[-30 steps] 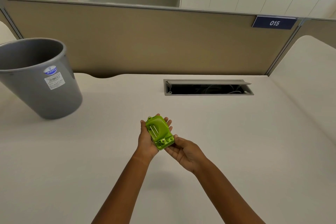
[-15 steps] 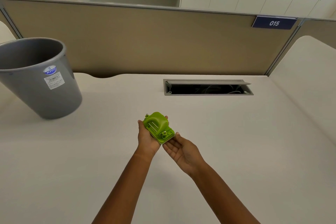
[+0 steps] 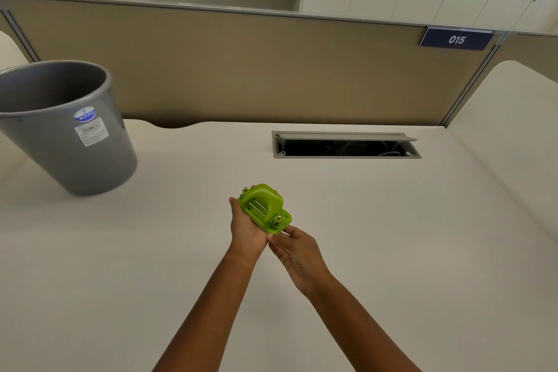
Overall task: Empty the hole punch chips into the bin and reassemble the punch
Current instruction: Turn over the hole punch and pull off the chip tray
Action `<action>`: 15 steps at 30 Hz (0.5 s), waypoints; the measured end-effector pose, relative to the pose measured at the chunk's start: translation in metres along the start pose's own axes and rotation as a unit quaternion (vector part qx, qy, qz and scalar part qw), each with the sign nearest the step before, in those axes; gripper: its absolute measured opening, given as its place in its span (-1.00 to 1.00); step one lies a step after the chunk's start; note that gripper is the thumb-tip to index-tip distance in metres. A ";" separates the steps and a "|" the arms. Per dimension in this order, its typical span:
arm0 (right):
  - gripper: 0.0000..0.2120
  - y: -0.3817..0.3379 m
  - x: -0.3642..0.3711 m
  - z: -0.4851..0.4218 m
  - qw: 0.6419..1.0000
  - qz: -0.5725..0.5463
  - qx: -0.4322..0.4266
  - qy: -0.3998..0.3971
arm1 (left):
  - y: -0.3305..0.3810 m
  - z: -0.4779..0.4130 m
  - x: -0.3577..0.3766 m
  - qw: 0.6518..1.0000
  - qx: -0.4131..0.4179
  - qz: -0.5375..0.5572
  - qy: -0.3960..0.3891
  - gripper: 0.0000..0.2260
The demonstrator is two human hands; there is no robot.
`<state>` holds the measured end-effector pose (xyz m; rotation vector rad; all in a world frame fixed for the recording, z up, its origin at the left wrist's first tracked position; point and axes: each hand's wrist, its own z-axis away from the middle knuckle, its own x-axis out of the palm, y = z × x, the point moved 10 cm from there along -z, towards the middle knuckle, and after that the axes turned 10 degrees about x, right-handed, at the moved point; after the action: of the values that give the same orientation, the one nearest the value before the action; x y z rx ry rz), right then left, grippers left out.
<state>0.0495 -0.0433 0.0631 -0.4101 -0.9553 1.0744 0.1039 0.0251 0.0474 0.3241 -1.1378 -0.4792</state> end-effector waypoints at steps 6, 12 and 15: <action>-0.76 -0.004 -0.003 -0.002 0.996 0.089 -0.011 0.011 | -0.004 0.003 0.002 0.999 -0.020 -0.011 -0.022 -0.42; -0.67 -0.005 -0.006 -0.006 0.991 0.130 0.011 0.003 | -0.011 0.002 0.000 0.998 -0.041 -0.015 -0.036 -0.44; -0.66 -0.006 -0.009 -0.006 0.985 0.173 -0.002 0.014 | -0.017 0.003 0.000 0.997 -0.061 -0.020 -0.039 -0.39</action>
<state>0.0567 -0.0530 0.0601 -0.6086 -0.8797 1.3770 0.0977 0.0105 0.0403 0.2228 -1.1727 -0.5980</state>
